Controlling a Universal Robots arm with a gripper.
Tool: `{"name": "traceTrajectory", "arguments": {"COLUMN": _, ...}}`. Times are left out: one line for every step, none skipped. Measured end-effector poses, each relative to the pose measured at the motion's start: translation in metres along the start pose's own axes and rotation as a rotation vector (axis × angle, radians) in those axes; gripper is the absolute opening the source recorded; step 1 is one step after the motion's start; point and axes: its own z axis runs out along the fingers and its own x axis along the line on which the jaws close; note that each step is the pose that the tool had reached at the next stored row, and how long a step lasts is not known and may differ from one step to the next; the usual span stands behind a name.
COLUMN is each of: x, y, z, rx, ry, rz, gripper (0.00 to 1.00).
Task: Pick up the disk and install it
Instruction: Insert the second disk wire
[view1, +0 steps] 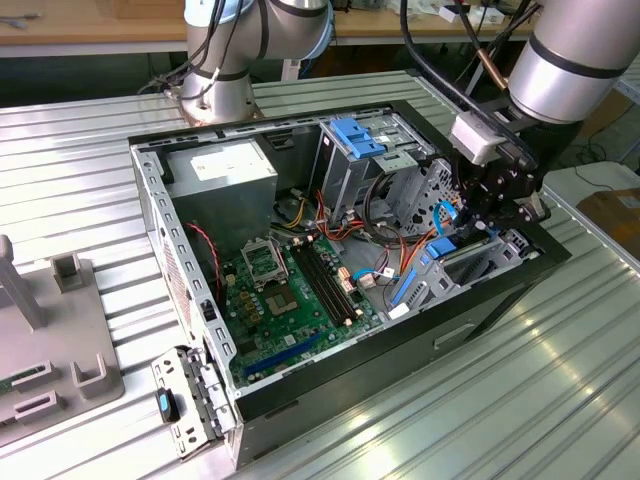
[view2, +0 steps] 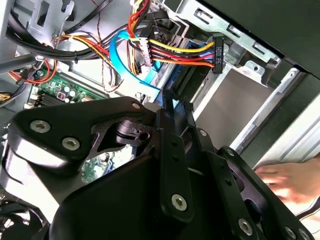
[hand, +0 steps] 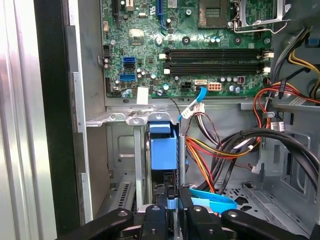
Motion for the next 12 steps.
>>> {"name": "traceTrajectory", "arguments": {"x": -0.0001, "y": -0.0003, "z": -0.0023, "rx": 0.0000, "ry": 0.0000, "rz": 0.000, "gripper": 0.24}}
{"name": "traceTrajectory", "arguments": {"x": -0.0002, "y": -0.0005, "z": -0.0044, "rx": 0.0000, "ry": 0.0001, "rz": 0.000, "gripper": 0.24}}
{"name": "traceTrajectory", "arguments": {"x": -0.0006, "y": -0.0015, "z": -0.0088, "rx": 0.0000, "ry": -0.0004, "rz": 0.000, "gripper": 0.24}}
{"name": "traceTrajectory", "arguments": {"x": -0.0009, "y": -0.0024, "z": -0.0089, "rx": 0.0000, "ry": -0.0003, "rz": 0.000, "gripper": 0.24}}
{"name": "traceTrajectory", "arguments": {"x": -0.0009, "y": -0.0033, "z": -0.0090, "rx": -0.0005, "ry": 0.0000, "rz": 0.000, "gripper": 0.24}}
{"name": "traceTrajectory", "arguments": {"x": -0.0009, "y": -0.0033, "z": -0.0090, "rx": -0.0005, "ry": 0.0000, "rz": 0.000, "gripper": 0.24}}
{"name": "traceTrajectory", "arguments": {"x": -0.0009, "y": -0.0038, "z": -0.0089, "rx": -0.0006, "ry": 0.0001, "rz": 0.000, "gripper": 0.24}}
{"name": "traceTrajectory", "arguments": {"x": -0.0008, "y": -0.0055, "z": -0.0087, "rx": -0.0006, "ry": -0.0001, "rz": 0.000, "gripper": 0.24}}
{"name": "traceTrajectory", "arguments": {"x": -0.0009, "y": -0.0088, "z": -0.0083, "rx": -0.0006, "ry": -0.0001, "rz": 0.000, "gripper": 0.24}}
{"name": "traceTrajectory", "arguments": {"x": -0.0011, "y": -0.0122, "z": -0.0079, "rx": -0.0006, "ry": -0.0001, "rz": 0.000, "gripper": 0.24}}
{"name": "traceTrajectory", "arguments": {"x": -0.0012, "y": -0.0217, "z": -0.0067, "rx": -0.0006, "ry": -0.0002, "rz": -0.001, "gripper": 0.24}}
{"name": "traceTrajectory", "arguments": {"x": -0.0015, "y": -0.0279, "z": -0.0061, "rx": -0.0007, "ry": 0.0000, "rz": -0.001, "gripper": 0.24}}
